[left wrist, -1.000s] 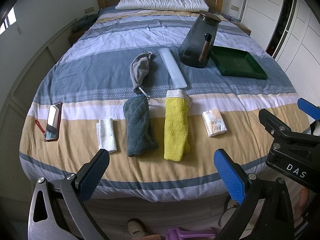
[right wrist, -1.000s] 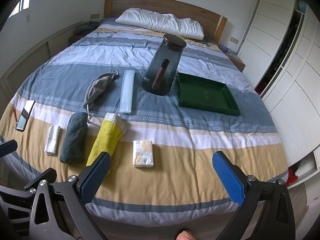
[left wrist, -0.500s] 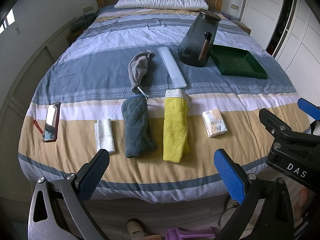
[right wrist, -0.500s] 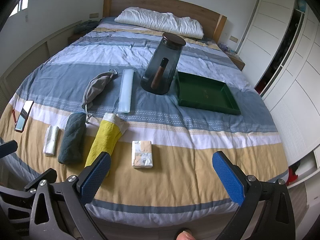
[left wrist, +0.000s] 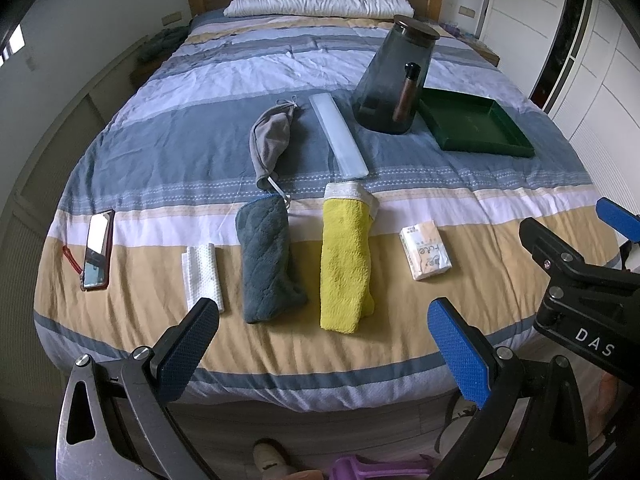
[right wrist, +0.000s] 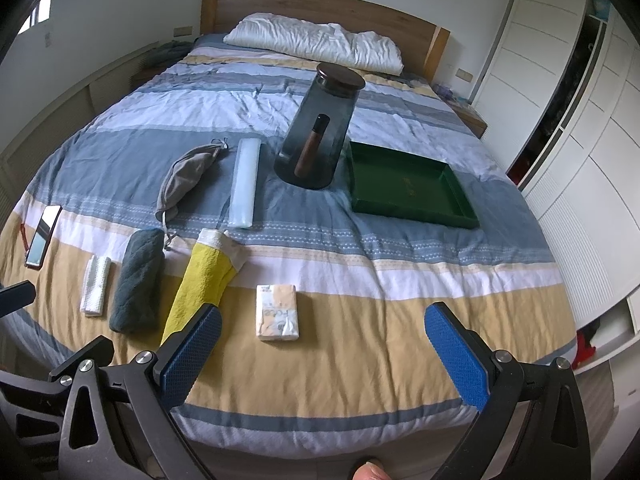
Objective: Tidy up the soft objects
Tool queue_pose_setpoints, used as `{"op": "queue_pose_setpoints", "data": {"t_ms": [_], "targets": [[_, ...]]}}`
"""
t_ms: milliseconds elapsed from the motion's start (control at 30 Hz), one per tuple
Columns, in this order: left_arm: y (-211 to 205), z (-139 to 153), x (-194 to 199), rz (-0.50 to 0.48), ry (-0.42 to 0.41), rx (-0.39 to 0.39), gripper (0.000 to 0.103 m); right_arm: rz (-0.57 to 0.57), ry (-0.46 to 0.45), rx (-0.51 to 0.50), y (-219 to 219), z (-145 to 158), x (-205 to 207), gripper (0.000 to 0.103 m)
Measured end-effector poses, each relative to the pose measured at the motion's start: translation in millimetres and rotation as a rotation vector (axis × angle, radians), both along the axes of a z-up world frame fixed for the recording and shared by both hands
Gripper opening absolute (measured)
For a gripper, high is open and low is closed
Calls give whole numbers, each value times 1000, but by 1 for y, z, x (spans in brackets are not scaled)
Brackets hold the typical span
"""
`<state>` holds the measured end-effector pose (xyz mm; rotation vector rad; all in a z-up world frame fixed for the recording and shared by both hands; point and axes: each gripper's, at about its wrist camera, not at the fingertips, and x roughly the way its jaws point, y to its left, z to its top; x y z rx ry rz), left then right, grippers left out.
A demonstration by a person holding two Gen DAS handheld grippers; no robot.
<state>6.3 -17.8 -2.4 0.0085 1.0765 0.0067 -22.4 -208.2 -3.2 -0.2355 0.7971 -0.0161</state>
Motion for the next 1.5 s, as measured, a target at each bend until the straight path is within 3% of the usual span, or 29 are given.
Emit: {"op": "queue_pose_setpoints", "data": {"t_ms": [233,333,533,733,867,1000,1267,1500], "targets": [[2,-4,13,19,8,6,102,7,6,16,-4,-1,8,103],[11,-3,32,90,15,5,102,56,0,41,-6,-1,25,103],[35,-11,92,212,72,51,102,171,80,139,-17,-10,102,103],[70,-62,180,187,134,104,102,217,186,186,2,-50,188,103],[81,-99,242,107,139,145,102,220,197,162,31,-80,246,103],[94,-129,289,113,170,128,102,181,208,114,50,-111,299,103],[113,-181,329,157,247,119,102,120,266,66,54,-168,383,103],[119,-192,337,128,263,114,102,128,303,90,74,-204,426,102]]}}
